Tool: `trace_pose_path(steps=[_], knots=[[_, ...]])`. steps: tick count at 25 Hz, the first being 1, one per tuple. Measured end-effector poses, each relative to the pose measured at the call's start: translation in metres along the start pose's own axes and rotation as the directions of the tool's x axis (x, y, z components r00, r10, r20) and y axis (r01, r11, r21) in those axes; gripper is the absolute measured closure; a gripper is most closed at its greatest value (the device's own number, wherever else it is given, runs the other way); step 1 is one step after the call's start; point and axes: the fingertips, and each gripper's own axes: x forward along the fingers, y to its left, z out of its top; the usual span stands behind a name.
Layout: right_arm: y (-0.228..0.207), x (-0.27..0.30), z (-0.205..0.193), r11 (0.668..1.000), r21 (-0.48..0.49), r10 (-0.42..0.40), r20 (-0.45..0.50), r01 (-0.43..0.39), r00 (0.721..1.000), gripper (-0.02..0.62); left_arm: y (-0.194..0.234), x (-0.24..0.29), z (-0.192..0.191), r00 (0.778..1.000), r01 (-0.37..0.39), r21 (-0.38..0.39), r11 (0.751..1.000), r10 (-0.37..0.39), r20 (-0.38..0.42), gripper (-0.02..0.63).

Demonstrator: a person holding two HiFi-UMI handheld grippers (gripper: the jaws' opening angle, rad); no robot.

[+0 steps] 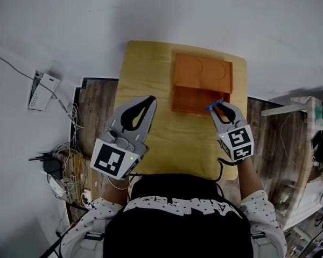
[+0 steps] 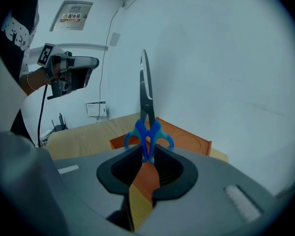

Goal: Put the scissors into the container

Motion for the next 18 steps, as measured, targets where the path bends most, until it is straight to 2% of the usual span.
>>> trace_pose_path(steps=[8,18], knots=[[0.003,0.015,-0.021,0.994,-0.105,0.029,-0.103,-0.039,0.994,0.503,-0.005,0.001,-0.003,1.0,0.005,0.004,1.0,-0.005,-0.012,0.606],[-0.002,0.028,-0.04,0.98,-0.19,0.01,-0.218,-0.053,0.976,0.503,0.001,-0.004,-0.002,1.0,-0.003,0.003,1.0,0.003,-0.008,0.606]])
